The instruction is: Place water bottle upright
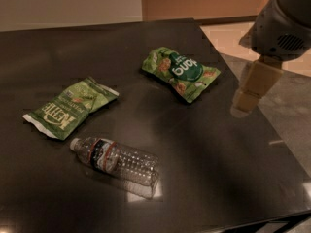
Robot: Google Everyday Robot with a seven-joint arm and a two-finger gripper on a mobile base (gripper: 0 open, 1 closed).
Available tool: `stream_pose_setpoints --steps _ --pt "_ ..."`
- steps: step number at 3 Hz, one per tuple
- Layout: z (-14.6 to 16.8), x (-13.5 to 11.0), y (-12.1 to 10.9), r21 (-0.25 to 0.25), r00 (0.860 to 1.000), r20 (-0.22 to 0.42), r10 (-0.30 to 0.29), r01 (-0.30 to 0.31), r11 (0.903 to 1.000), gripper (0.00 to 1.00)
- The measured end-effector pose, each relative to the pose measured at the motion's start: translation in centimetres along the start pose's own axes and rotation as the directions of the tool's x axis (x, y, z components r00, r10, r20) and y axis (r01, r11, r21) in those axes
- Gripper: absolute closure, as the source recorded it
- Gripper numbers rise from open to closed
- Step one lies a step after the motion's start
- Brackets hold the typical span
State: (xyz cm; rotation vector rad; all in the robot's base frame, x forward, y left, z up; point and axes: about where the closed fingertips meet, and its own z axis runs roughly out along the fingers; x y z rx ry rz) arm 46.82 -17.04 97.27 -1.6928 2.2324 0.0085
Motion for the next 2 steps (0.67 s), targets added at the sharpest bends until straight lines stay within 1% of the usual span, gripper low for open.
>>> stream_pose_setpoints --steps 1,2 --pt "2.0 -4.3 0.0 -0.054 0.998 0.061 0.012 -0.008 0.9985 0.0" --pt "3.8 -8.1 0.9 -0.12 0.994 0.105 0.019 -0.007 0.9928 0.0"
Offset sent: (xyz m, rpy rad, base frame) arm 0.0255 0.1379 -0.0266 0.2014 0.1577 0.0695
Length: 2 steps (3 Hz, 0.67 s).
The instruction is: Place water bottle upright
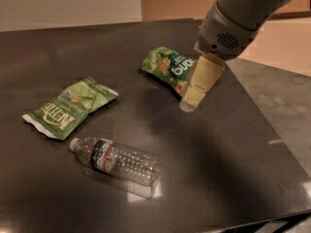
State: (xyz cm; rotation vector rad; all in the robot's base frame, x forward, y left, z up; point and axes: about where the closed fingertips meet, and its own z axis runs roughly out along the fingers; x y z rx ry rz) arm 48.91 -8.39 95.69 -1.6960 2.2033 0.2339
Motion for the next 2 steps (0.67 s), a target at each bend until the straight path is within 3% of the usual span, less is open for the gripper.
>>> stream_pose_setpoints --steps 2 --pt "4.8 -5.6 2.7 -0.138 0.999 0.032 0.003 0.002 0.9904 0.0"
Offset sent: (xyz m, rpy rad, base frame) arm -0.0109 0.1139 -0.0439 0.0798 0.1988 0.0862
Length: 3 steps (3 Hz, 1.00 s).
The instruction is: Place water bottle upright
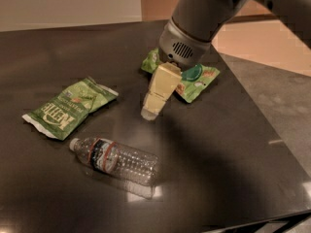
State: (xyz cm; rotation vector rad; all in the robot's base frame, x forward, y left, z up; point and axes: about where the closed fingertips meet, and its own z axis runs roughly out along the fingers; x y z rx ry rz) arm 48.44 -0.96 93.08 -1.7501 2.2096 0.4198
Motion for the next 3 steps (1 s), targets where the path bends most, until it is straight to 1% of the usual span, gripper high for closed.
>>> stream_pose_setpoints --steps 1,2,3 --pt "2.3 -1.9 1.4 -0.04 0.999 -0.036 -0.004 0.002 0.9992 0.0" --pt "4.5 -3.5 3.0 -0.054 0.995 -0.102 -0.016 0.011 0.9985 0.0" --pt "6.5 -4.8 4.5 -0.067 0.986 -0.161 -0.041 0.031 0.9973 0.0"
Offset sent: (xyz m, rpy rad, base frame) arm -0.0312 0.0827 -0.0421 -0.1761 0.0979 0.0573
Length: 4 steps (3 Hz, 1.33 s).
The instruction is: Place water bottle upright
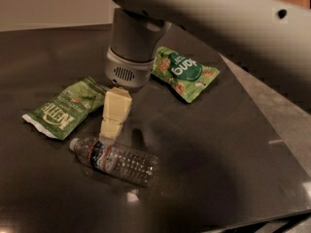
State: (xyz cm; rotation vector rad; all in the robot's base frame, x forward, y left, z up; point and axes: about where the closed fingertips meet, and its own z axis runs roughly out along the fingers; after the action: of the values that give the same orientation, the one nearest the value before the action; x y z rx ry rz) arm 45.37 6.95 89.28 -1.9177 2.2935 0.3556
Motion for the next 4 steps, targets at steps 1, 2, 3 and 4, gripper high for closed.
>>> stream_pose_setpoints --steps 1,2,3,4 --pt "1.7 -1.4 1.5 -0.001 0.998 -0.06 -0.023 0.023 0.9997 0.0" --pt "3.1 -2.3 3.3 -0.014 0.994 -0.101 -0.035 0.034 0.9993 0.0" --pt "4.4 -2.6 4.6 0.004 0.986 -0.162 -0.031 0.032 0.9995 0.0" --pt "5.5 -2.4 5.5 0.041 0.977 -0.214 -0.002 0.011 0.9991 0.0"
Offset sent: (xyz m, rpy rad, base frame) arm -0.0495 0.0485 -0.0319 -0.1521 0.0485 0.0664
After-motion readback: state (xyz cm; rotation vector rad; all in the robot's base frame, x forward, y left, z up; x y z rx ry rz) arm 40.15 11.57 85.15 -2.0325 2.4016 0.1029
